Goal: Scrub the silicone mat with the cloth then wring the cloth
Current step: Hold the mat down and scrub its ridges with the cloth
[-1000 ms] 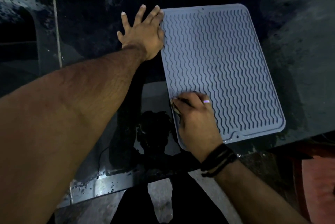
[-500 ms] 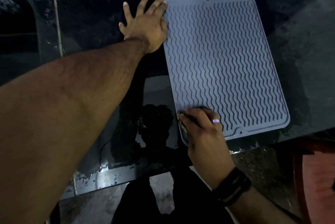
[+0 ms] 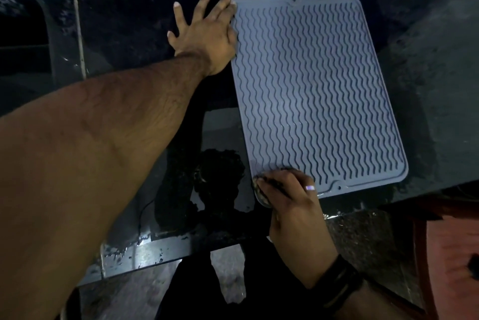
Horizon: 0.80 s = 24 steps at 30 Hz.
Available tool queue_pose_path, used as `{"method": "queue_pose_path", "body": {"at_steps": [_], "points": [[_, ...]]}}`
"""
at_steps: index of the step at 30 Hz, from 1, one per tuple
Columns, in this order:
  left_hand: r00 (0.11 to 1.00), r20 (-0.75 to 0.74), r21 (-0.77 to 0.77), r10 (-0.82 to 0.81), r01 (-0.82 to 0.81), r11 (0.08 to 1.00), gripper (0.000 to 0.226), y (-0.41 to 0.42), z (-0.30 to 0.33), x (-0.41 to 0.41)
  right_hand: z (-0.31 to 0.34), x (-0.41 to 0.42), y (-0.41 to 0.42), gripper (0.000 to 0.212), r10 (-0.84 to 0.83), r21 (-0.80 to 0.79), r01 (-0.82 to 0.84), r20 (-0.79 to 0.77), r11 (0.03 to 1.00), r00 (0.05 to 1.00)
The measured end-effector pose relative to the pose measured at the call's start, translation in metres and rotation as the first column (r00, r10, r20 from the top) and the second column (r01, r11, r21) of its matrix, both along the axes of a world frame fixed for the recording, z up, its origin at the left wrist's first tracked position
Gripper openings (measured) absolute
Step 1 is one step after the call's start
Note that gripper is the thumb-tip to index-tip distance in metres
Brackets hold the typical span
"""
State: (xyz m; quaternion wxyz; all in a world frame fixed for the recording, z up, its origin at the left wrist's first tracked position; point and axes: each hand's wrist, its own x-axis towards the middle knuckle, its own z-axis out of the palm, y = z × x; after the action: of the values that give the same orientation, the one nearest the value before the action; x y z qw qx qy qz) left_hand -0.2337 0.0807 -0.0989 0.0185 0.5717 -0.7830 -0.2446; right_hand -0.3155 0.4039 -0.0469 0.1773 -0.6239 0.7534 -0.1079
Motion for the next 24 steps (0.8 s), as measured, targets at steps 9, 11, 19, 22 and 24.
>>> {"method": "queue_pose_path", "body": {"at_steps": [9,11,19,22,24], "points": [[0.999,0.0,-0.036,-0.035,0.035,0.999,0.06,0.001,0.002,0.001,0.004,0.003,0.026,0.044,0.002,0.027,-0.001,-0.022,1.0,1.0],[0.999,0.005,-0.042,-0.048,0.048,0.998,0.06,0.001,0.001,0.002,0.002,0.002,0.012,0.043,-0.025,0.0,0.025,-0.016,1.0,1.0],[0.999,0.006,-0.034,-0.047,0.047,0.998,0.06,-0.001,0.0,0.001,0.004,0.001,0.034,0.039,-0.011,0.02,0.011,0.003,1.0,1.0],[0.998,0.007,-0.042,-0.058,0.059,0.997,0.06,-0.001,-0.002,0.002,0.001,-0.001,0.017,0.046,-0.028,0.015,0.028,0.01,1.0,1.0],[0.998,0.012,-0.043,-0.056,0.057,0.997,0.06,-0.001,-0.003,0.002,0.002,0.001,0.02,0.042,-0.024,0.027,0.023,0.011,0.999,1.0]]}}
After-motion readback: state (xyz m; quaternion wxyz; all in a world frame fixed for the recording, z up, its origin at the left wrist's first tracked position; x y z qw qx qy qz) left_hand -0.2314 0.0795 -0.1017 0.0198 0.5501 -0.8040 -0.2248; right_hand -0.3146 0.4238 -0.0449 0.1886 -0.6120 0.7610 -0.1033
